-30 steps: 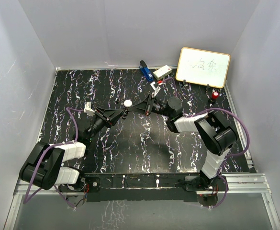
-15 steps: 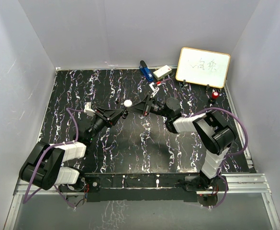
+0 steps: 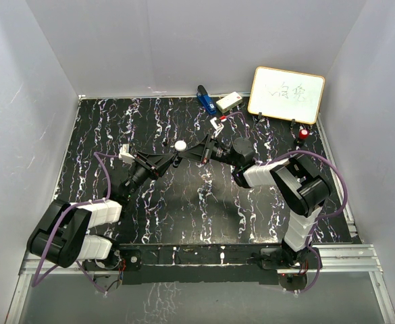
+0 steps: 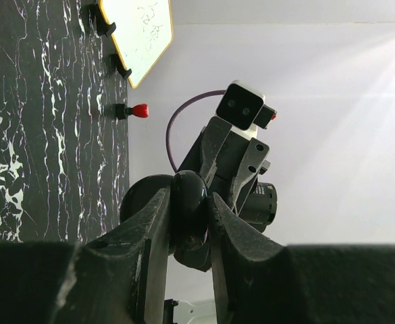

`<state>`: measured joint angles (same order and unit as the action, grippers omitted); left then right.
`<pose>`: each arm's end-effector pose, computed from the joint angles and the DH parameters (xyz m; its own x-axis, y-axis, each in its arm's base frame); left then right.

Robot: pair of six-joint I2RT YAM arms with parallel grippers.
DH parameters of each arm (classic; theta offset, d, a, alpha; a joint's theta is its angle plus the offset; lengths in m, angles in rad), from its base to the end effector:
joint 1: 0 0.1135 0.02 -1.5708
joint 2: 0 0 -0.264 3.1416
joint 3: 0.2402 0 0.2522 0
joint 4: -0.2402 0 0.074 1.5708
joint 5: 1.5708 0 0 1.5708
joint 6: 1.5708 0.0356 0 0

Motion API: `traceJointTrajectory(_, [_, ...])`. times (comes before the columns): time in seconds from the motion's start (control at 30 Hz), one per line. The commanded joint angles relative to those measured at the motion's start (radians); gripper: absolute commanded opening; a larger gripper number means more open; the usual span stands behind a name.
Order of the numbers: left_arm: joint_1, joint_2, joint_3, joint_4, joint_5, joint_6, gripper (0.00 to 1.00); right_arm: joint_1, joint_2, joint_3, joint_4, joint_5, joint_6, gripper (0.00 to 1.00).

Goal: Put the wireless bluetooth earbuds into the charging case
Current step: Place the earbud in the charging case.

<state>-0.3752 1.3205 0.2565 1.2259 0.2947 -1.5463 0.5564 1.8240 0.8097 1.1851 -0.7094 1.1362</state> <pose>0.2126 -0.0949 0.2016 -0.6135 -0.7865 -0.0710 0.1651 -0.0398 -0.9855 0.2986 0.2130 0.2099 -0.7971 0.3147 -0.5153 -0.5291 0.0471 0.8472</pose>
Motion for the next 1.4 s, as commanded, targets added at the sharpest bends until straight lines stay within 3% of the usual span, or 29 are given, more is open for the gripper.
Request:
traceJointTrajectory(0.0, [-0.004, -0.018, 0.035, 0.043, -0.011, 0.003, 0.00, 0.005, 0.001, 0.034, 0.047, 0.013, 0.007, 0.00])
traceJointTrajectory(1.37, [-0.010, -0.012, 0.046, 0.059, -0.025, -0.001, 0.00, 0.011, 0.021, 0.030, 0.079, 0.013, 0.034, 0.00])
